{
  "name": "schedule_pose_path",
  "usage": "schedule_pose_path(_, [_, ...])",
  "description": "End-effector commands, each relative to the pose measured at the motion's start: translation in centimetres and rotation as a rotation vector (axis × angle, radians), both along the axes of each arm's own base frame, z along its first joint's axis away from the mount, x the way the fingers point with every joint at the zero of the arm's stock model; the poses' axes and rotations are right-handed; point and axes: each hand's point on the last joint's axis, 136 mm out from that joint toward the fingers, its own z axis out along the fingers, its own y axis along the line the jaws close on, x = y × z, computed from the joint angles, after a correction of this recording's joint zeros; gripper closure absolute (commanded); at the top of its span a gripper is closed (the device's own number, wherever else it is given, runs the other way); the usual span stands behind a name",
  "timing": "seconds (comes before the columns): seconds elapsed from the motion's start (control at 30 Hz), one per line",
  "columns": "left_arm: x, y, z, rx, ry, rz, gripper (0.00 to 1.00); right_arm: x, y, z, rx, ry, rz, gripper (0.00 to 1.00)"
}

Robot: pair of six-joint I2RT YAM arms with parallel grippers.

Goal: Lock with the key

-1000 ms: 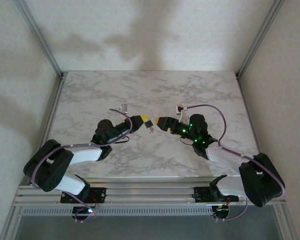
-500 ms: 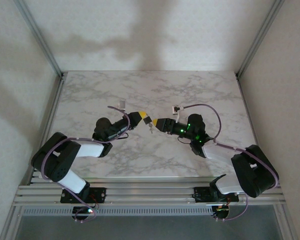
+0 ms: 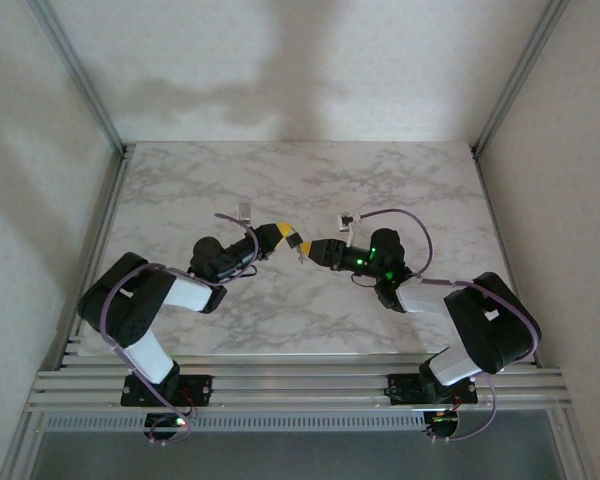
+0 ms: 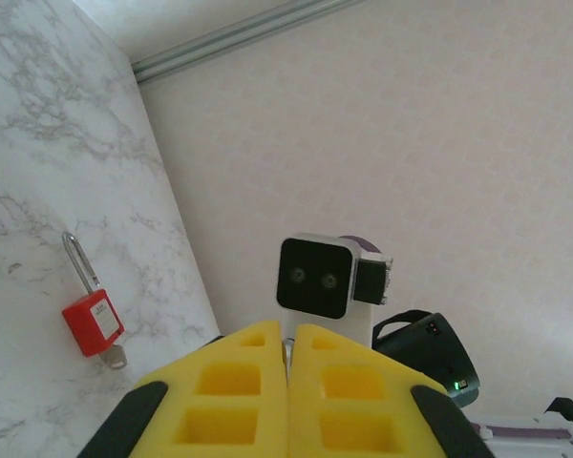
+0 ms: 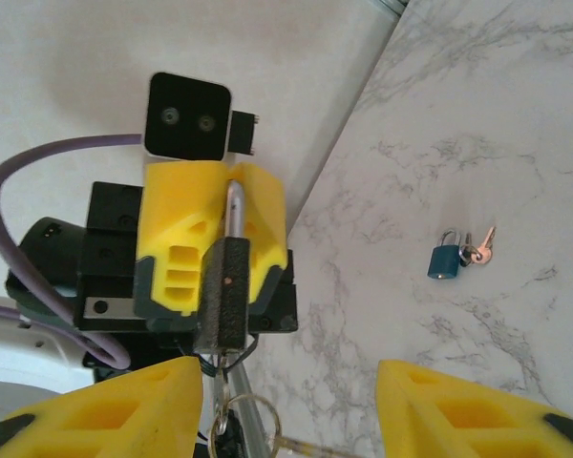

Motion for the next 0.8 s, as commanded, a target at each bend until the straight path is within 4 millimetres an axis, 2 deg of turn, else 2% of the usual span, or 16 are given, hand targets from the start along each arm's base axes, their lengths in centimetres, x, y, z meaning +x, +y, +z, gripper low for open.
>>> schedule_pose_path(0.0, [-0.6,0.5,2.3,-0.095,-0.071,-0.034,1.0,0.0,0.4,1.6,0.034,-0.05,0.025,0.5])
schedule_pose_path(0.27, [-0.1,0.9,0.5,-0.035,-0.032,0.0,1.0,0.2,1.0,0.9,0.039,-0.021,0.05,0.54])
schedule_pose_path(0.77, [-0.1,0.8,-0.6,-0.057,-0.003,-0.015,1.0,0.0,1.9,0.6,0.041,-0.002,0.082,0.63])
